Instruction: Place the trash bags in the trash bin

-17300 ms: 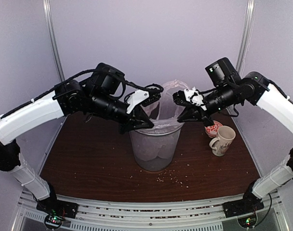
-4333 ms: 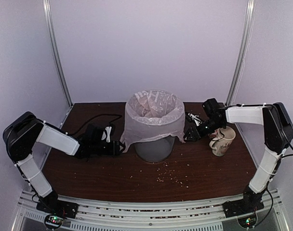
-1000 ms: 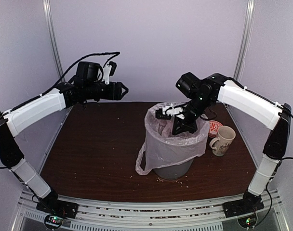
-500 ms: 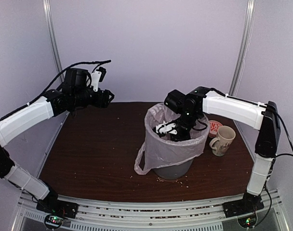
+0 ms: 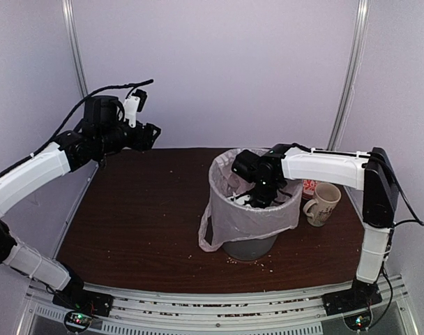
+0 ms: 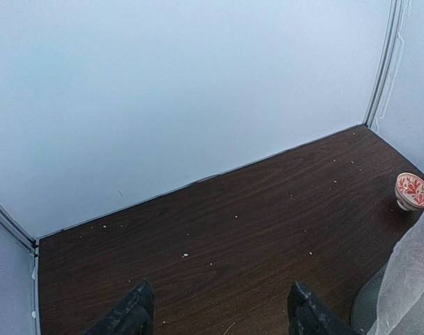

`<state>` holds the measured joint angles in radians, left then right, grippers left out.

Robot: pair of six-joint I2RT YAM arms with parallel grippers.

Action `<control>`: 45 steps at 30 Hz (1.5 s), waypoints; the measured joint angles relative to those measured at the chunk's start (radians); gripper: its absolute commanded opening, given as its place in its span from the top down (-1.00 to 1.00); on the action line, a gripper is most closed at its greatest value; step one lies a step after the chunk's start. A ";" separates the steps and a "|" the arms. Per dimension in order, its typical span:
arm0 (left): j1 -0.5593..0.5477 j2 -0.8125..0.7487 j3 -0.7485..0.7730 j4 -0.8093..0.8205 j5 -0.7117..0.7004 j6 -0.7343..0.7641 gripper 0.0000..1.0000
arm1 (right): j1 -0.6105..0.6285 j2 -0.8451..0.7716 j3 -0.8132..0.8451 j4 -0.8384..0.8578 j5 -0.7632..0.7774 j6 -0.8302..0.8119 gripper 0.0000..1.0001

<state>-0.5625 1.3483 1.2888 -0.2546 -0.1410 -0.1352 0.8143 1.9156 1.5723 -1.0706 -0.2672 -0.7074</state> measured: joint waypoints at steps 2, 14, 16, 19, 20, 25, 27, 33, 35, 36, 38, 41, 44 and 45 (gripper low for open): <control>0.000 0.000 -0.003 0.000 -0.002 0.000 -0.34 | 0.004 0.002 -0.016 0.016 0.002 0.004 1.00; 0.000 0.000 -0.007 0.002 -0.005 0.006 -0.33 | 0.009 0.030 -0.021 0.082 0.009 0.021 1.00; 0.000 0.000 -0.009 0.004 -0.009 0.007 -0.33 | 0.011 0.042 -0.021 0.093 0.011 0.027 1.00; 0.000 0.000 -0.012 0.011 -0.013 0.007 -0.33 | 0.015 0.052 -0.025 0.112 0.014 0.035 1.00; 0.000 0.000 -0.013 0.013 -0.013 0.007 -0.33 | 0.017 0.052 -0.030 0.119 0.014 0.038 1.00; 0.000 -0.003 -0.017 0.017 -0.013 0.007 -0.33 | 0.021 0.053 -0.061 0.152 0.017 0.053 1.00; 0.000 -0.004 -0.018 0.017 -0.013 0.007 -0.33 | 0.023 0.056 -0.068 0.162 0.019 0.057 1.00; 0.000 -0.011 -0.018 0.018 -0.012 0.007 -0.33 | 0.028 0.075 -0.083 0.191 0.024 0.064 1.00; 0.000 -0.014 -0.018 0.019 -0.012 0.007 -0.34 | 0.030 0.081 -0.088 0.200 0.026 0.066 1.00; 0.000 -0.015 -0.018 0.020 -0.012 0.006 -0.34 | 0.031 0.083 -0.092 0.206 0.027 0.067 1.00; 0.000 -0.015 -0.019 0.020 -0.014 0.007 -0.34 | 0.032 0.086 -0.098 0.217 0.031 0.068 1.00; 0.000 -0.015 -0.019 0.021 -0.023 0.007 -0.34 | 0.033 0.086 -0.118 0.237 0.033 0.068 1.00; 0.000 -0.015 -0.019 0.021 -0.027 0.007 -0.34 | 0.034 0.095 -0.127 0.244 0.033 0.069 1.00; 0.000 -0.015 -0.020 0.021 -0.027 0.007 -0.34 | 0.034 0.100 -0.127 0.248 0.034 0.069 1.00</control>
<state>-0.5625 1.3334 1.2690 -0.2340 -0.1680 -0.1284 0.8482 2.0159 1.4456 -0.8227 -0.2337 -0.6380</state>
